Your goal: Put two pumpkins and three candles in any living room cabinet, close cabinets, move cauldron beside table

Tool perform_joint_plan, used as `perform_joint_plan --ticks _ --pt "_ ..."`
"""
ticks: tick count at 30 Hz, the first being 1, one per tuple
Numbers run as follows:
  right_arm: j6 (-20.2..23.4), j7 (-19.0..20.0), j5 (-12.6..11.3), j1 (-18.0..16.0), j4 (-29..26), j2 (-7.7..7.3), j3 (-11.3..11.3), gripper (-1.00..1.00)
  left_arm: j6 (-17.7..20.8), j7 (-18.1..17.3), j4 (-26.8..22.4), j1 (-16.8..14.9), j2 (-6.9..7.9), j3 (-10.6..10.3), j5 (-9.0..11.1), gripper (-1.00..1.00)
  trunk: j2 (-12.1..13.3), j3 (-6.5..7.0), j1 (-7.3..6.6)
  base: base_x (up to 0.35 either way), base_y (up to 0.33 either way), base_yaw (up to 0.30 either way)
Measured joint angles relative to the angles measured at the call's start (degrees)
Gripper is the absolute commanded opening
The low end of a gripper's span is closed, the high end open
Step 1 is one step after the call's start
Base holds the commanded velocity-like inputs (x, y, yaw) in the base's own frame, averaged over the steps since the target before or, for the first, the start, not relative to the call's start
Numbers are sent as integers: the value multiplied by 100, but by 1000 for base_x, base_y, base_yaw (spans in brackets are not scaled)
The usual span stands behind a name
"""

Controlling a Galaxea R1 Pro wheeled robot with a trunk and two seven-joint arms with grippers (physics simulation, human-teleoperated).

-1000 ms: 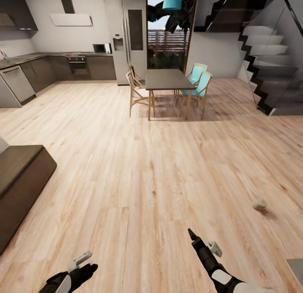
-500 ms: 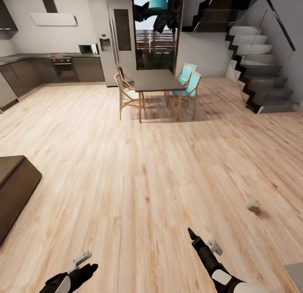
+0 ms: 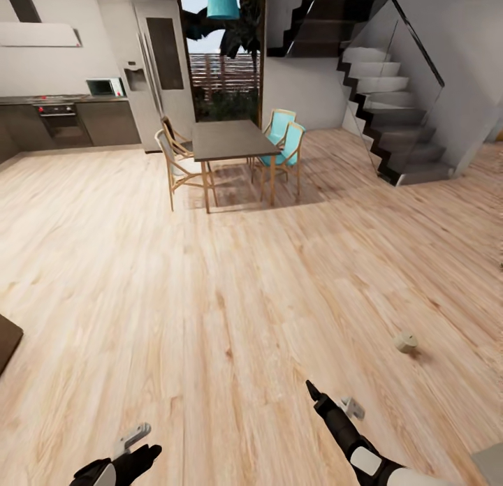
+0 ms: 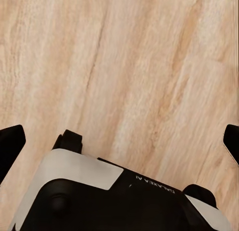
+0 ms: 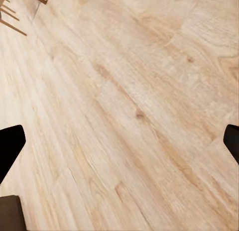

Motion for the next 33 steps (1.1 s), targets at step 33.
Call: perform_joint_plan --ticks 33 --pt "-344 10 45 0 3 -35 -5 100 -106 9 106 1 -21 -1 -1 100 0 247 0 344 134 -214"
